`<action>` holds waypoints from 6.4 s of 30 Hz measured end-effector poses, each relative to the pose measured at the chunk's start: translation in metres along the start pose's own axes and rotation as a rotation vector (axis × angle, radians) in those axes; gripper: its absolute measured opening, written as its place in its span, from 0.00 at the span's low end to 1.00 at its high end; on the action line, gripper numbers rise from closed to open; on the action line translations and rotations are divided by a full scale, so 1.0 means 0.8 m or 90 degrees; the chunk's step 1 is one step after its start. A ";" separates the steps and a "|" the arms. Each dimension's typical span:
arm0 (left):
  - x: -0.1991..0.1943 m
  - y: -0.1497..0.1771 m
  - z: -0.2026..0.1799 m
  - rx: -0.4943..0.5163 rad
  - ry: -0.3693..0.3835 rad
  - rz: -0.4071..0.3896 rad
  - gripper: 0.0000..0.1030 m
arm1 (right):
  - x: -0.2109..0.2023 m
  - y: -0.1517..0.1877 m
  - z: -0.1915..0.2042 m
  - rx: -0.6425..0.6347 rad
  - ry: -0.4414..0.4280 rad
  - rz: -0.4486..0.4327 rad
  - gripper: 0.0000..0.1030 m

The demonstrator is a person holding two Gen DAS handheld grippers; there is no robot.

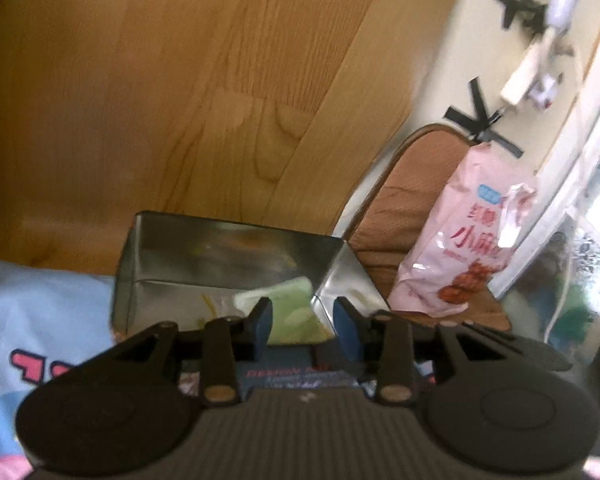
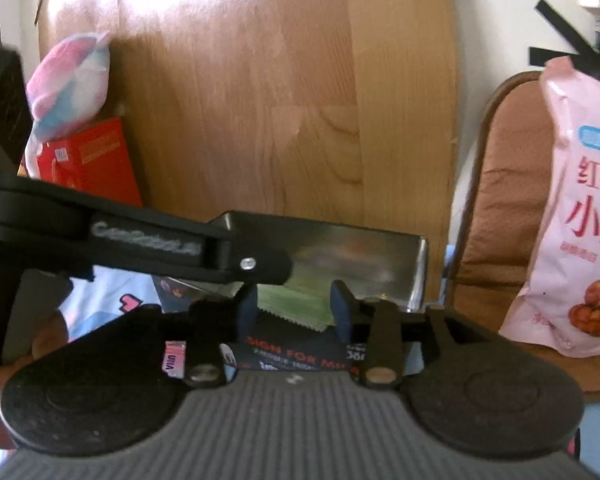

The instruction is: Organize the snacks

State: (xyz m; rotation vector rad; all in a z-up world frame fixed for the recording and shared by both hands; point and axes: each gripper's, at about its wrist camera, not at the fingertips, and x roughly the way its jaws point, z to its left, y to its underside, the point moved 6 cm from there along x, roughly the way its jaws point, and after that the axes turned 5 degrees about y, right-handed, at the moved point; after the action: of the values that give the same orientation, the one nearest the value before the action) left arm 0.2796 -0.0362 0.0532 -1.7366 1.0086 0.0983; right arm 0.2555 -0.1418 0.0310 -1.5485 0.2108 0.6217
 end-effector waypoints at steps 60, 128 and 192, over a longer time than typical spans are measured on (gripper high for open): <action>-0.201 0.261 0.033 -0.150 0.078 0.049 0.36 | -0.178 0.211 0.131 -0.135 -0.139 0.111 0.50; -0.121 0.056 0.029 -0.066 0.061 -0.001 0.28 | -0.084 0.039 0.088 -0.009 -0.095 -0.030 0.26; -0.025 0.132 -0.094 0.059 0.066 0.098 0.27 | -0.116 0.147 -0.024 0.012 -0.006 0.053 0.32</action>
State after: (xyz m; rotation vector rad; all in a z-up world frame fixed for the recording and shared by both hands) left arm 0.1676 -0.0936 0.0166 -1.5912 1.2047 0.0585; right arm 0.1252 -0.1933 -0.0247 -1.5239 0.2745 0.6913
